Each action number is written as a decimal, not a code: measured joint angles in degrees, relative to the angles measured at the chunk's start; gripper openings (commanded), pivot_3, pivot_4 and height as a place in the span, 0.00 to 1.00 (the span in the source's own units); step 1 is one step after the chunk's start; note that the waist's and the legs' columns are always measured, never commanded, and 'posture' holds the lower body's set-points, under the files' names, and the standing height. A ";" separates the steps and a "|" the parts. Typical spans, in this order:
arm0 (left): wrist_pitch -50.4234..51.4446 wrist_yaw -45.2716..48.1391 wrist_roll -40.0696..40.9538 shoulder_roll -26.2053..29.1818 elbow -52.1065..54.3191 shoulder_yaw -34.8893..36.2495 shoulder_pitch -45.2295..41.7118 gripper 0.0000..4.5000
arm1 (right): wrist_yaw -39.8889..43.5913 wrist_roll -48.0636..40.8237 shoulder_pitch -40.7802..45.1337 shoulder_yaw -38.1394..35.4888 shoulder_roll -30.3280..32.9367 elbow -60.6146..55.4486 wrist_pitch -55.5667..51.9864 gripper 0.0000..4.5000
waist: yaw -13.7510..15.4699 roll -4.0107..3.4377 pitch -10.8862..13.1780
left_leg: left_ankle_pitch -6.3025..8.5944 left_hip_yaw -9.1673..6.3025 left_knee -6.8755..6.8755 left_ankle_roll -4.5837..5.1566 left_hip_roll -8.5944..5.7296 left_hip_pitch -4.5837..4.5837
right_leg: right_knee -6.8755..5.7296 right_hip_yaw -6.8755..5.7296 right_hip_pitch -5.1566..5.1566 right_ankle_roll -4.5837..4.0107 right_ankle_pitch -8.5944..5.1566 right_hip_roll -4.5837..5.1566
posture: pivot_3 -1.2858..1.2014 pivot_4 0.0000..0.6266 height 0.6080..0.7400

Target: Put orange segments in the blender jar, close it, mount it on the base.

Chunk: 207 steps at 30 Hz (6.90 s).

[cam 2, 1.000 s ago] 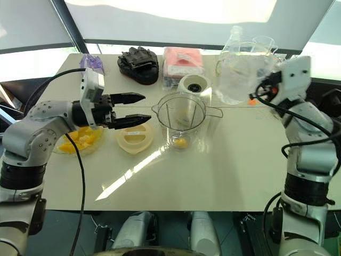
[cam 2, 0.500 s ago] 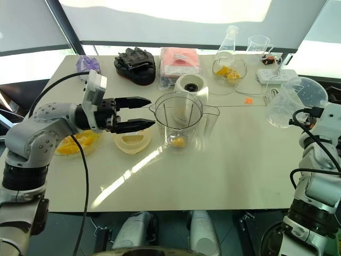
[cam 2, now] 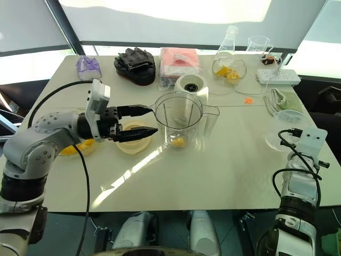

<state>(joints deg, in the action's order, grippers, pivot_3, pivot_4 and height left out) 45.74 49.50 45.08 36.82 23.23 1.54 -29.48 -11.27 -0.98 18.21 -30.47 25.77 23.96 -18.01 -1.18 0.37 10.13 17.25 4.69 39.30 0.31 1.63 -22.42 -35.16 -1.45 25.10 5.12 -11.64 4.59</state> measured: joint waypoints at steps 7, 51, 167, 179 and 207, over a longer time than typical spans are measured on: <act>-0.02 -1.33 -0.04 0.02 0.02 0.00 0.56 0.84 | -3.11 -0.78 1.96 0.62 -0.61 6.07 3.90 0.08 | 0.01 0.00 0.00 | 0.00 -0.01 0.00 0.00 0.00 0.01 | 0.04 0.00 -0.04 0.01 0.00 0.00 | 0.52 0.24 1.00; -22.57 14.03 -24.29 11.89 -28.57 -9.70 -5.18 0.84 | 30.11 -27.39 -53.96 -0.56 -6.84 -63.29 -5.23 0.98 | 1.90 0.13 -0.11 | 0.03 -0.18 -0.16 -0.01 0.20 0.06 | 0.11 -0.27 -0.08 -0.30 -0.27 0.05 | 0.52 0.24 1.00; -49.59 42.76 -55.66 -31.26 -98.42 -25.41 -64.46 0.06 | 23.56 -15.95 -17.80 26.95 -3.03 -47.03 -8.61 1.00 | 1.85 0.81 -0.57 | 0.35 -0.30 0.83 0.61 0.03 -0.70 | 0.06 -0.34 0.10 -0.12 -0.04 -0.01 | 0.52 0.24 1.00; -46.03 41.48 -53.97 -31.31 -98.28 -25.32 -63.46 0.06 | 23.27 -9.26 -10.99 29.09 -6.08 -34.14 -1.52 0.47 | 1.83 0.76 -0.61 | 0.35 -0.30 0.81 0.61 0.03 -0.60 | 0.06 -0.33 -0.02 -0.11 -0.04 -0.01 | 0.52 0.24 1.00; -27.20 40.37 -52.47 -30.09 -86.09 -25.31 -57.27 0.06 | 17.05 -6.74 -14.81 30.19 -11.20 -40.80 -7.03 0.19 | 1.82 0.51 -1.61 | 0.55 -0.33 0.73 0.94 0.05 -0.02 | 0.18 -0.34 -0.58 -0.05 -0.30 0.09 | 0.52 0.24 1.00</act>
<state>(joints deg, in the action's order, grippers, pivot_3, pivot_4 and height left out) 18.54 89.87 -7.39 6.73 -62.86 -23.77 -86.75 5.78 -7.72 3.40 -0.28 14.57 -16.83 -25.03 0.64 0.88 8.52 17.80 4.36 40.02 1.24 1.68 -22.44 -34.98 -1.80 24.52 5.07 -11.94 4.69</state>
